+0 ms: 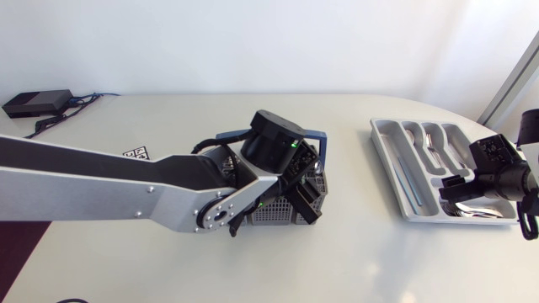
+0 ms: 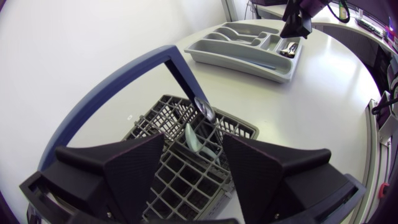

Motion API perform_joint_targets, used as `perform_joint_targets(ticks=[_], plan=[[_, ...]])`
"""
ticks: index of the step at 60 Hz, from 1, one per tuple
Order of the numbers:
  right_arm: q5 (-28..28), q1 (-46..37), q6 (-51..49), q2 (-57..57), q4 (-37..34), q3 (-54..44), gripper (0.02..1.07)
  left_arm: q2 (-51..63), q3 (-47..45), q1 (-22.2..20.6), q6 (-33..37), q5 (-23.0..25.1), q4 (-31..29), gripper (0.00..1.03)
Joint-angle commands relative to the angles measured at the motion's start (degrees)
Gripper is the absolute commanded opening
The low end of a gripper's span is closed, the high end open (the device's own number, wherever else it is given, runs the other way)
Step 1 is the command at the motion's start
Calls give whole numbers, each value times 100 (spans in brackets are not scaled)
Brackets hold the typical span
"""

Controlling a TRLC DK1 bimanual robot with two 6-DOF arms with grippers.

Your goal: Transfer all utensils from the basket to the drawer tray.

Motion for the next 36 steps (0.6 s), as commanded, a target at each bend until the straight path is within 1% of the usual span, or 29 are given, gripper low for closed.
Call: perform_joint_targets(ticks=[1, 9, 12, 15, 19, 24, 36], plan=[[-4, 103, 182, -78, -23, -171, 91, 264, 187, -75, 117, -123, 109, 41], [5, 314, 243, -113, -15, -285, 91, 343, 187, -66, 125, -167, 206, 28], [5, 446, 270, -174, -15, -355, 91, 360, 204, -66, 143, -211, 259, 20], [5, 569, 296, -236, -15, -417, 91, 387, 213, -66, 187, -255, 303, 16], [5, 859, 357, -412, -15, -566, 91, 422, 222, -75, 204, -263, 311, 7], [22, 1281, 472, -596, -32, -707, 91, 439, 213, -75, 213, -272, 320, 4], [-30, 2327, 806, -1115, -252, -882, 91, 369, 134, -31, 213, -263, 329, 4]])
